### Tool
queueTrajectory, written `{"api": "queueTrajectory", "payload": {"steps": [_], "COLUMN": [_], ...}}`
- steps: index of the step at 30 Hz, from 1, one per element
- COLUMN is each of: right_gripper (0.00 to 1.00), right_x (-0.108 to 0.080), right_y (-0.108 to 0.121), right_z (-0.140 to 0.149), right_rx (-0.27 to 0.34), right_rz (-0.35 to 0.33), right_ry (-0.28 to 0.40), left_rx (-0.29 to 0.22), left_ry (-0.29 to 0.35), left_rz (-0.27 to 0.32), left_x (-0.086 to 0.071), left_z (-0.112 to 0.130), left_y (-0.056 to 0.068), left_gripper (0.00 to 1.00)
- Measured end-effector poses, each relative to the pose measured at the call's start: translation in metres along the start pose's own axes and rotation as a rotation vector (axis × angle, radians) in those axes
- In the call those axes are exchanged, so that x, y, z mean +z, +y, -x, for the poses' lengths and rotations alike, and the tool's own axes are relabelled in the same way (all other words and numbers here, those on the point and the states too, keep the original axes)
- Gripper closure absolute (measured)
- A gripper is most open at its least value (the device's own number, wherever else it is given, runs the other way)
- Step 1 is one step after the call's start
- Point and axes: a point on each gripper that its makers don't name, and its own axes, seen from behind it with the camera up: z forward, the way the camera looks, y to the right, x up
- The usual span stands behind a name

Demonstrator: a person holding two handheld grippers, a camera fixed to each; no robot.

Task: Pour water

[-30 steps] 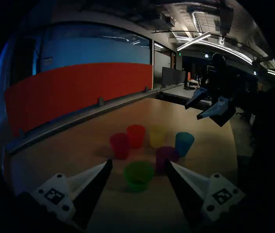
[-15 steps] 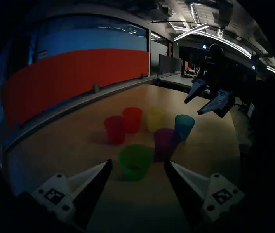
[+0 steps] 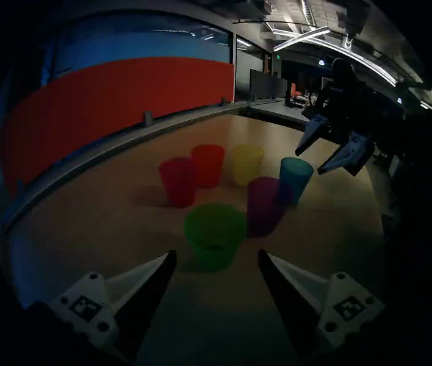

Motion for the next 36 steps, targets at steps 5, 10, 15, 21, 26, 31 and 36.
{"api": "queueTrajectory", "payload": {"steps": [5, 10, 15, 21, 26, 31, 36], "right_gripper": [0.0, 0.0, 0.0, 0.0, 0.0, 0.0, 0.0], "right_x": [0.007, 0.015, 0.025, 0.037, 0.045, 0.05, 0.052], "right_y": [0.0, 0.001, 0.001, -0.001, -0.001, -0.001, -0.001], "right_z": [0.006, 0.012, 0.016, 0.014, 0.011, 0.006, 0.002], "right_rx": [0.002, -0.009, -0.014, -0.014, -0.016, -0.014, -0.013], "right_rz": [-0.003, 0.001, -0.001, -0.009, -0.013, -0.019, -0.02], "right_ry": [-0.013, -0.028, -0.039, -0.037, -0.035, -0.027, -0.018], "left_rx": [-0.004, -0.001, 0.012, 0.021, 0.019, 0.023, 0.019], "left_ry": [-0.013, -0.019, -0.025, -0.028, -0.023, -0.019, -0.016], "left_rz": [0.002, 0.012, 0.025, 0.04, 0.045, 0.05, 0.052], "left_x": [0.01, 0.021, 0.032, 0.044, 0.053, 0.058, 0.062], "left_z": [0.005, 0.005, 0.005, 0.004, -0.002, -0.006, -0.008], "left_y": [-0.002, -0.003, -0.001, 0.001, 0.001, 0.0, -0.001], "left_gripper": [0.01, 0.01, 0.01, 0.01, 0.01, 0.01, 0.01]}}
